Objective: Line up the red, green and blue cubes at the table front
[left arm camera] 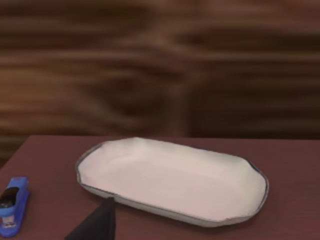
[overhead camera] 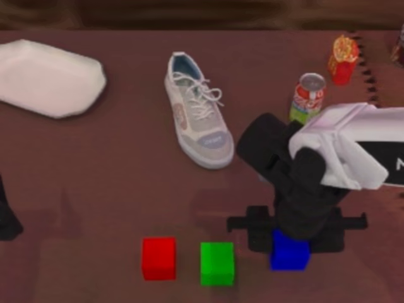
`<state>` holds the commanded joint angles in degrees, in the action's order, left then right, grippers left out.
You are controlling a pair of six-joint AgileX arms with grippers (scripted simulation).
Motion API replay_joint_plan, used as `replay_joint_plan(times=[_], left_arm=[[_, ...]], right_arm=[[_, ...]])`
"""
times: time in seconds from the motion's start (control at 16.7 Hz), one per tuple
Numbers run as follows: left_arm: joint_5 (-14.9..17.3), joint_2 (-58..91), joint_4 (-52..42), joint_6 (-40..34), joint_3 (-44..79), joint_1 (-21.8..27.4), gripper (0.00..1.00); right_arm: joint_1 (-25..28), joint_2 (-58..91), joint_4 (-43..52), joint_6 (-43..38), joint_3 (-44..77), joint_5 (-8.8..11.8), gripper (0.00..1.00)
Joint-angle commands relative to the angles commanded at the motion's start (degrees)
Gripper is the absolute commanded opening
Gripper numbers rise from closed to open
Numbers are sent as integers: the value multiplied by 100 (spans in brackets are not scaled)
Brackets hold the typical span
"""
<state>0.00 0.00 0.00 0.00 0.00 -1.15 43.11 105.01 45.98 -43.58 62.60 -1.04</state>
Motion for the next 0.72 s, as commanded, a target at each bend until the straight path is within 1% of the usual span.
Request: replay_joint_plan(times=[0.18,0.42,0.72], left_arm=[[0,0,0,0,0,0,100],[0,0,0,0,0,0,100],[0,0,0,0,0,0,100]], right_arm=[[16,187,-392,-20,-253,-18,0],[17,194,-405,-21,-262,-18,0],[17,194,-405,-21,-262,-18,38]])
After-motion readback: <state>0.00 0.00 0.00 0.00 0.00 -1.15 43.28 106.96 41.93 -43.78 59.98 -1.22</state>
